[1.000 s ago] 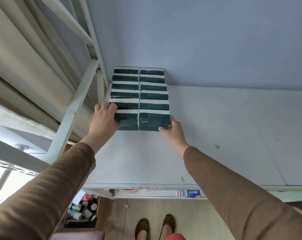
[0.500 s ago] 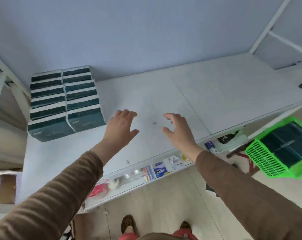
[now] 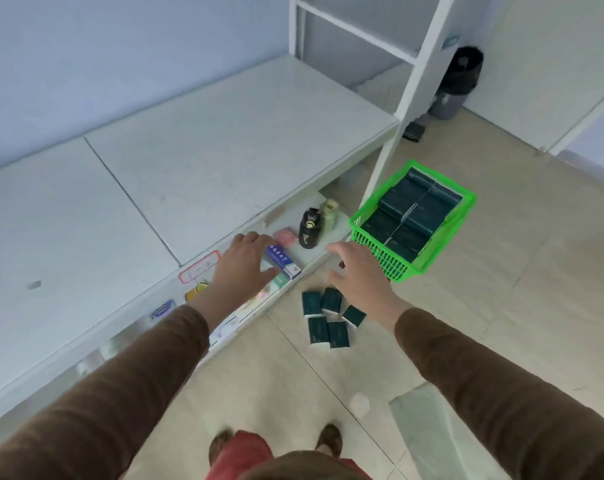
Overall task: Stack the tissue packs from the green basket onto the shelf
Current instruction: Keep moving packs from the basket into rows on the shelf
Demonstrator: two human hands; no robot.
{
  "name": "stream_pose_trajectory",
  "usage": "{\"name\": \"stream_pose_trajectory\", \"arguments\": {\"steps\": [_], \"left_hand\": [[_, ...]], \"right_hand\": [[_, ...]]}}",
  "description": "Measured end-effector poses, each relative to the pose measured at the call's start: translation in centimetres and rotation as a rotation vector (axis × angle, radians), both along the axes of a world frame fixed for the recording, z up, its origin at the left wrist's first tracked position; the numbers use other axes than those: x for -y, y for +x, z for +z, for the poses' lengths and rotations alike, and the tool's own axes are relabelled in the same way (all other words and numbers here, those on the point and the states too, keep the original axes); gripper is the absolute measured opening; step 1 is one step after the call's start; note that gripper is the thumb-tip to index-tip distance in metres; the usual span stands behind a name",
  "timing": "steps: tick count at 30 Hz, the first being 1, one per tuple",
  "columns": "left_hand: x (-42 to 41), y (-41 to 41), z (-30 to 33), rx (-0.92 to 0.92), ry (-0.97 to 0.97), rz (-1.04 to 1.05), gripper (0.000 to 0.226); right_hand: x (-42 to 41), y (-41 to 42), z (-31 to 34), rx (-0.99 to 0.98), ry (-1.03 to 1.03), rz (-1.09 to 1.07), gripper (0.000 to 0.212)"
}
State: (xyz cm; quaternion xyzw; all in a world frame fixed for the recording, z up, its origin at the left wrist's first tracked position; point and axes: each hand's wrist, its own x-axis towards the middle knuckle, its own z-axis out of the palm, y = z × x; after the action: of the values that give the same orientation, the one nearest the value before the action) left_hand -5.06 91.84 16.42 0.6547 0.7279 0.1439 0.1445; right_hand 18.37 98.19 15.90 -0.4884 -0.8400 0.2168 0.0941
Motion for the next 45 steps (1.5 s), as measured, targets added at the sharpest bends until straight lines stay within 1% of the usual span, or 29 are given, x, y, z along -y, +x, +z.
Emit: {"name": "stream_pose_trajectory", "arguments": {"steps": [6,9,14,19,21,22,24,25,28,31,33,34,37,39,40,42,43,45], "left_hand": [[-10.0,8.0,-3.3,0.045,-0.063,-0.063,0.051],[-16.0,10.9,-5.3,0.059,-0.084,-0.103,0.051],[-25.7,16.0,-8.6,0.077,-0.162,-0.214,0.05],[-34.5,20.7,-12.3,0.082,-0.291,-0.258,0.052],[-37.9,22.2,-14.0,0.073,-0.339,-0.254,0.053],[-39.9,23.1,-15.0,0.057,-0.361,-0.249,0.054],[-43.8,24.8,-17.1,0.018,-0.384,-0.236,0.055],[-45.8,25.6,-18.2,-0.002,-0.395,-0.225,0.056],[-51.5,27.8,-21.7,-0.084,-0.43,-0.2,0.057],[-56.5,29.5,-25.1,-0.19,-0.422,-0.199,0.057],[-59.2,30.5,-27.2,-0.295,-0.399,-0.262,0.061],[-60.2,30.8,-28.2,-0.344,-0.394,-0.306,0.062],[-61.6,31.4,-30.5,-0.468,-0.407,-0.433,0.061],[-61.5,31.6,-31.2,-0.529,-0.428,-0.459,0.065],[-61.3,31.6,-31.5,-0.557,-0.437,-0.458,0.071],[-60.6,31.6,-31.7,-0.611,-0.459,-0.443,0.083],[-60.2,31.4,-31.8,-0.633,-0.465,-0.43,0.084],[-59.3,30.9,-31.6,-0.664,-0.441,-0.402,0.064]], "right_hand": [[-8.8,8.7,-3.1,0.026,-0.105,-0.157,0.043],[-13.3,12.1,-5.2,0.0,-0.183,-0.243,0.043],[-20.2,16.9,-8.6,-0.116,-0.369,-0.442,0.047],[-27.6,20.5,-12.4,-0.363,-0.643,-0.737,0.052],[-31.0,21.6,-14.0,-0.428,-0.745,-0.84,0.056],[-32.9,22.3,-15.2,-0.441,-0.794,-0.879,0.055],[-36.5,23.7,-17.6,-0.454,-0.895,-0.946,0.045],[-38.2,24.2,-18.8,-0.461,-0.956,-0.988,0.044],[-42.2,25.8,-22.4,-0.471,-1.081,-1.088,0.065],[-45.3,26.9,-25.1,-0.465,-1.162,-1.173,0.061],[-46.9,27.1,-26.9,-0.485,-1.234,-1.223,0.054],[-47.6,27.2,-27.5,-0.504,-1.267,-1.246,0.054],[-48.9,27.0,-29.1,-0.599,-1.362,-1.263,0.061],[-49.3,26.7,-29.8,-0.602,-1.39,-1.297,0.067],[-49.4,26.7,-30.0,-0.581,-1.39,-1.289,0.066],[-49.6,26.6,-30.2,-0.556,-1.37,-1.31,0.048],[-49.7,26.7,-29.9,-0.531,-1.347,-1.343,0.042],[-50.0,26.9,-29.3,-0.505,-1.31,-1.329,0.041]]}}
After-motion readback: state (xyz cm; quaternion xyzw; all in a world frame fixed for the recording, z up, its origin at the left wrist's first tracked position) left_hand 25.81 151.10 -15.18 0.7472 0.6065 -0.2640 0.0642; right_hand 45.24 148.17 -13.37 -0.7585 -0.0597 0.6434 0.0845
